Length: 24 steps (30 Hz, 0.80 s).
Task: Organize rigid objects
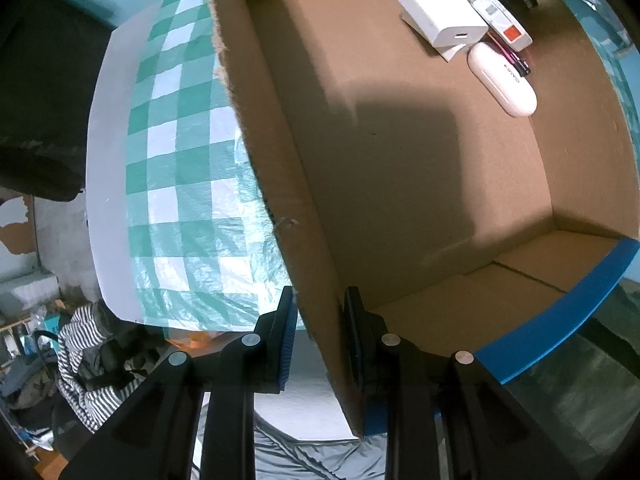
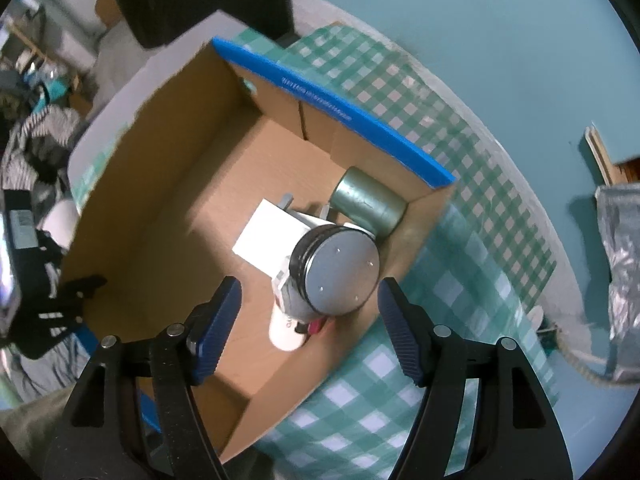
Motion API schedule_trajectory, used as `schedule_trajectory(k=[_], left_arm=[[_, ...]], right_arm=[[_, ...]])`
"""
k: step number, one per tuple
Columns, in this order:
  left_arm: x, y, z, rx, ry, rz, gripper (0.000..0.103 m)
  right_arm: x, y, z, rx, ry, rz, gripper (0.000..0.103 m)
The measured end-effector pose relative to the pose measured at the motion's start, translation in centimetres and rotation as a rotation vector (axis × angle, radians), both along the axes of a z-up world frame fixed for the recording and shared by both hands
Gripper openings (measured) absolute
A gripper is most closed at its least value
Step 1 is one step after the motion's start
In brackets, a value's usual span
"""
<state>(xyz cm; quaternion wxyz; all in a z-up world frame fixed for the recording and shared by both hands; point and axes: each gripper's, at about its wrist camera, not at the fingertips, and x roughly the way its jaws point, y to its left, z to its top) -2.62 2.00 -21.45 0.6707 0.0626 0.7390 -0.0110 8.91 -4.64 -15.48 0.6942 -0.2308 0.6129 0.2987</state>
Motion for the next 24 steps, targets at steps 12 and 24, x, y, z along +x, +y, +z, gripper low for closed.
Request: schedule_trajectory(k=[12,24], left_arm=[[1.4,-1.2,4.8,0.032,-0.127,0.025,0.059],[3.2,-2.6,15.4,0.021,-0.356,0.025,0.089]], right_arm=[[-1.8,-4.9,5.6,0.137,-0.072,-0.215,0.071],[-5.5,-9.4,11.4,0.239,-0.272,-0.46,0.071]])
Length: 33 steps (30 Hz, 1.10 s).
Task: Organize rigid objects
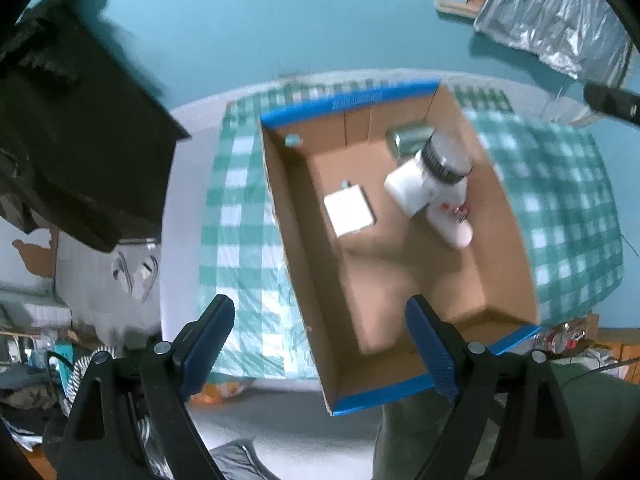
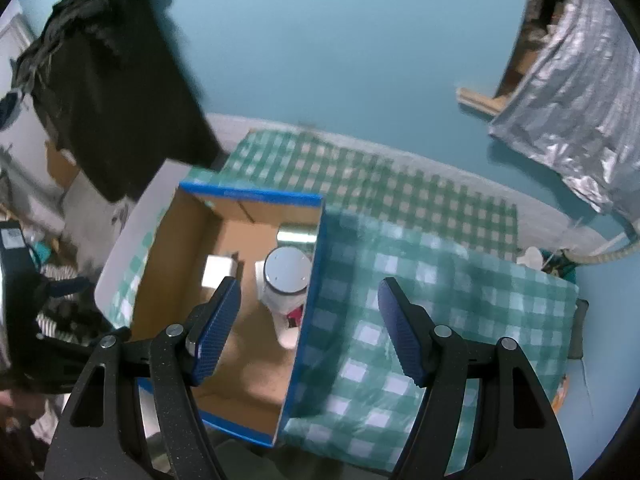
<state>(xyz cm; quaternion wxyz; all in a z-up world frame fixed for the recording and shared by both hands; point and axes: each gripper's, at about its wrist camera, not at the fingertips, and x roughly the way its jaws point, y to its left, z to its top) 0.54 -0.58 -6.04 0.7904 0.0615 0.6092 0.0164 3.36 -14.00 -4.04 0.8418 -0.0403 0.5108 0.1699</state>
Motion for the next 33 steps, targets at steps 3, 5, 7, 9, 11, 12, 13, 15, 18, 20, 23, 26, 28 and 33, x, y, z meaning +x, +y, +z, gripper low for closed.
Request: schedule_trajectory(k=[3,5,7,9,11,12,13,15,18,20,23,26,28,33], left_arm=[[0.1,0.0,2.2,-0.01,-0.051,0.001,0.097],[0.1,-0.2,3.5,-0.011,-0.079,-0.007,0.101],[0.0,-0.8,4.7,0.0,-0.105,-0.022,0.102],[-0.1,-1.4,5.5,-0.001,-0.122,-0.034,0.102],[-0.1,-1.7,6.2,-0.009,-0.145,-0.028,0.102],[-0.1,-1.8,6.7,-0.024,-0.159,-0.02,0.102],[-0.1,-1.8,7.0,-0.033,-0.167,-0.012,0.102],[-0.1,-1.8,7.1,-0.024,-0.172,0.009,0.102],[-0.4,-1.6,7.1,-0.019,-0.177,0.023,0.102],[-0.5,-1.5,6.9,-0.009,-0.179,0.033,0.102],[-0.6,-1.4,7.0,-0.003,-0.172,0.05,0.102],[-0.7,-1.4,7.3,-0.005,-0.175,0.068,0.102],[-0.8,-1.6,7.5,-0.003,-0.178,0.071,0.102],[-0.9,-2.3,7.9,0.01,-0.19,0.068,0.102]], right_arm=[[-0.8,-0.9,1.2,0.007,-0.03,-0.033,0.071],[-1.3,-1.6,1.9,0.011,-0.039,-0.057,0.071],[-1.8,-2.2,2.3,0.023,-0.048,-0.076,0.071],[-2.3,-2.7,2.6,0.033,-0.052,-0.095,0.071],[-2.7,-3.1,2.8,0.031,-0.06,-0.105,0.071],[-2.8,-3.2,2.8,0.025,-0.062,-0.107,0.071],[-2.8,-3.2,2.7,0.021,-0.06,-0.106,0.071],[-2.9,-3.2,2.4,0.022,-0.052,-0.1,0.071],[-2.9,-3.3,2.3,0.022,-0.051,-0.101,0.071],[-2.9,-3.4,2.3,0.018,-0.059,-0.104,0.071],[-2.8,-3.5,2.3,0.008,-0.065,-0.101,0.071],[-2.7,-3.6,2.4,0.002,-0.066,-0.095,0.071],[-2.7,-3.7,2.6,0.006,-0.071,-0.093,0.071],[-2.4,-4.0,3.1,0.008,-0.078,-0.09,0.071]])
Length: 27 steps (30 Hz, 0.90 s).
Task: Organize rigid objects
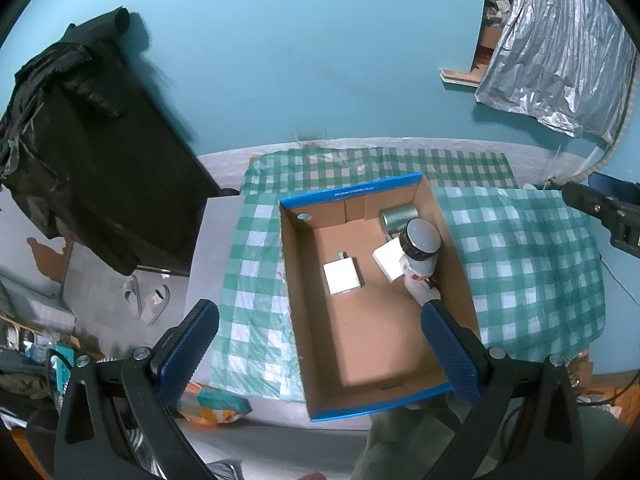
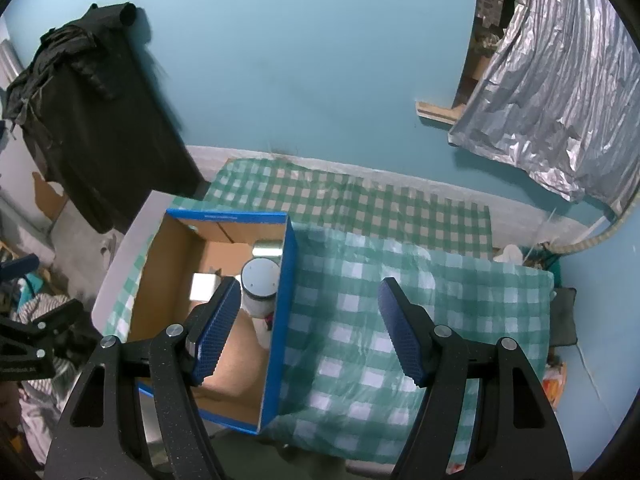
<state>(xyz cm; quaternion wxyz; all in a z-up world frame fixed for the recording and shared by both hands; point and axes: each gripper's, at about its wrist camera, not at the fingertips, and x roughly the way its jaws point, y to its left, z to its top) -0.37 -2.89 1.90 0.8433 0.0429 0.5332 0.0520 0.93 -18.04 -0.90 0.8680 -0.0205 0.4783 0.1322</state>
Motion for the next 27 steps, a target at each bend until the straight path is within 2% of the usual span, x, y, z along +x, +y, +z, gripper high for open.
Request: schedule_trajectory(k=[27], left_arm=[[0.6,-3.5,-0.2,0.028,0.005,0.002,0.102]], right_arm=[[1.4,-2.2,-0.7,-0.004,0.028,0.028,0.071]])
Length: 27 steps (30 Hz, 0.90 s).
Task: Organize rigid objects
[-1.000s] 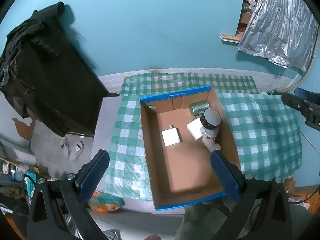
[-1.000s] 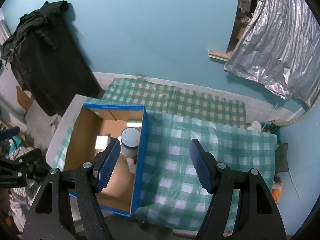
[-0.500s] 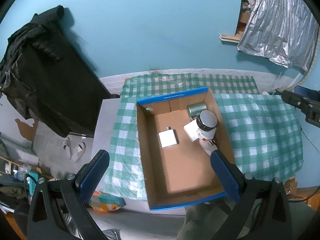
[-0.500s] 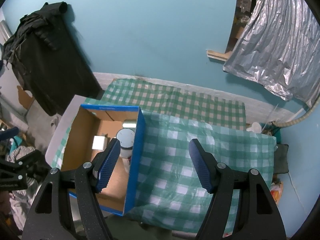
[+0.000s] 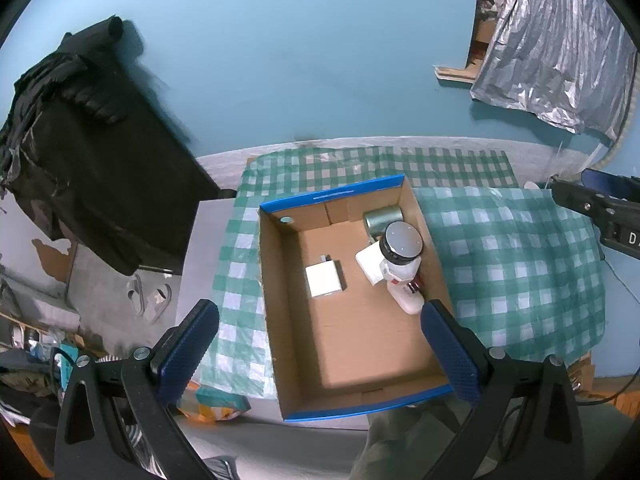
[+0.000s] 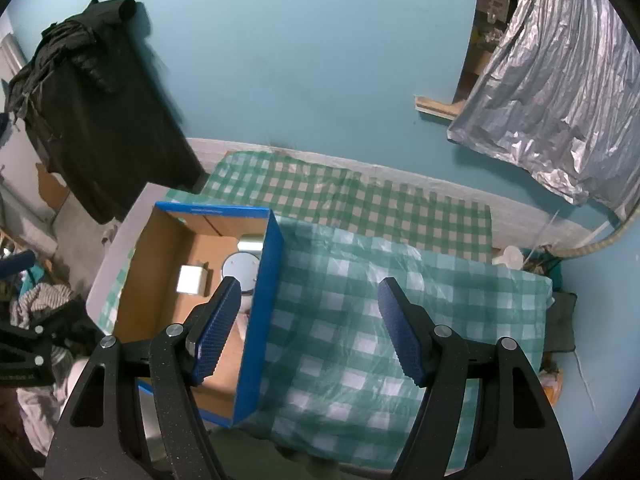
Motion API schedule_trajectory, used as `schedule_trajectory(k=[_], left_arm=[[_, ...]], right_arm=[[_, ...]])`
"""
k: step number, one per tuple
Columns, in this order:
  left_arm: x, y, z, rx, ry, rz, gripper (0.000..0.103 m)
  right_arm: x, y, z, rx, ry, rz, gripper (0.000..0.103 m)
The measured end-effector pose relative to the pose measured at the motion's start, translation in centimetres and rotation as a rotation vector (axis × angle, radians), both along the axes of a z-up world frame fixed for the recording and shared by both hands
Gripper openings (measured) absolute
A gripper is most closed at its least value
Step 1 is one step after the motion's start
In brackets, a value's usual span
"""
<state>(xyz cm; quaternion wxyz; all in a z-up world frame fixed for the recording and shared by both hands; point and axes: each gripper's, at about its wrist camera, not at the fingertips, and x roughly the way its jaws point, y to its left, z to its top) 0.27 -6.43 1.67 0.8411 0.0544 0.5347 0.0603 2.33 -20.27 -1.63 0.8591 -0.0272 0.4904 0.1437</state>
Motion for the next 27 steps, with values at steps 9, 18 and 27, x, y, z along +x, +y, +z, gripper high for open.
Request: schedule_trajectory(k=[9,18,27], left_arm=[[0.06,-0.65,0.22,0.005,-0.01,0.008,0.102],[-0.08,-0.65,0.22,0.016,-0.006,0.028,0.102],[-0.29,-0.8,0.42,0.01,-0.011,0.025,0.102]], right_arm=[[0.33,-0.35,-0.15,0.005,-0.002,0.006,0.071],[0.37,-0.4,-0.34,0.01,0.006,0.024,0.071],[0.17,-0.37,-0.51,0.009,0.016,0.031,0.071]])
